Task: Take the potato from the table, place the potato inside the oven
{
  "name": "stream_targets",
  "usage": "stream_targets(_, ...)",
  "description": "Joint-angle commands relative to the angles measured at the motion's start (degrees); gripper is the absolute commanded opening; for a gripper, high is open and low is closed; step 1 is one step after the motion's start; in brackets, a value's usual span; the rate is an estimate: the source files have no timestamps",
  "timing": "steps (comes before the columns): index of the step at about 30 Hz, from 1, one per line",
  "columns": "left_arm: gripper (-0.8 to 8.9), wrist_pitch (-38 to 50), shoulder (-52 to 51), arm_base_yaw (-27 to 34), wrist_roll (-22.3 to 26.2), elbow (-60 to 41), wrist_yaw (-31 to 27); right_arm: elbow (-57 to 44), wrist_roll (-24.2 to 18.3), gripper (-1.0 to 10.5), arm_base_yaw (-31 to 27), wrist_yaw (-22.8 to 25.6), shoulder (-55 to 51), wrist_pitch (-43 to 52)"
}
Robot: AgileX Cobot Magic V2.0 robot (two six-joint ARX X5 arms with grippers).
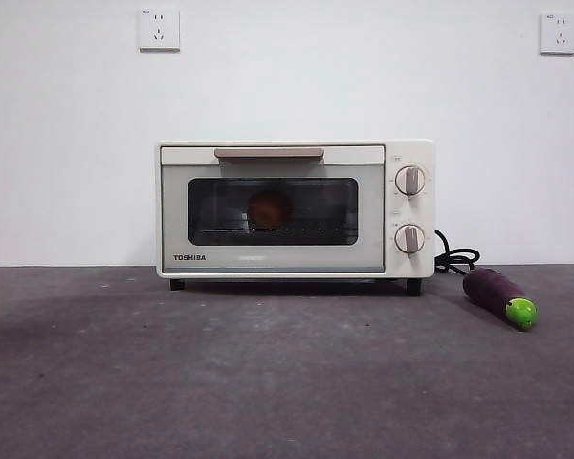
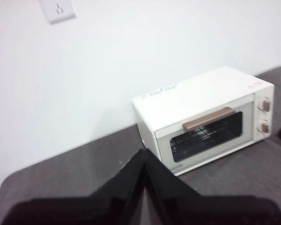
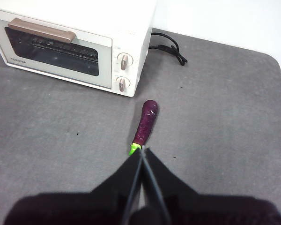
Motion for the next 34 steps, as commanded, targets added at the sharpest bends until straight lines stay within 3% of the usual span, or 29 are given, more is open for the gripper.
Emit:
stream_targets(1, -0.04, 11.47, -6.71, 0.57, 1.27, -17.05, -0.2, -0.35, 0.63, 0.0, 0.04, 0.02, -0.07, -1.22)
stream_targets(7, -0.04, 28.04, -19.65, 4.13, -1.25, -43.89, -0.2, -0.35, 0.63, 0.0, 0.07, 0.02, -0.07, -1.22)
stream_targets(13, -0.04, 32.17, -27.02, 5.42, -9.01, -58.64, -0.2, -0.35, 0.63, 0.0, 0.07, 0.02, -0.07, -1.22)
stream_targets(20, -0.04, 32.13, -31.91, 5.42, -11.23, -65.99, -0.17, -0.35, 0.63, 0.0, 0.04, 0.02, -0.07, -1.22)
stream_targets(34, -0.04, 30.86, -32.24, 5.42, -10.58, -66.25, -1.68, -0.35, 0.63, 0.0, 0.04, 0.04, -0.07, -1.22)
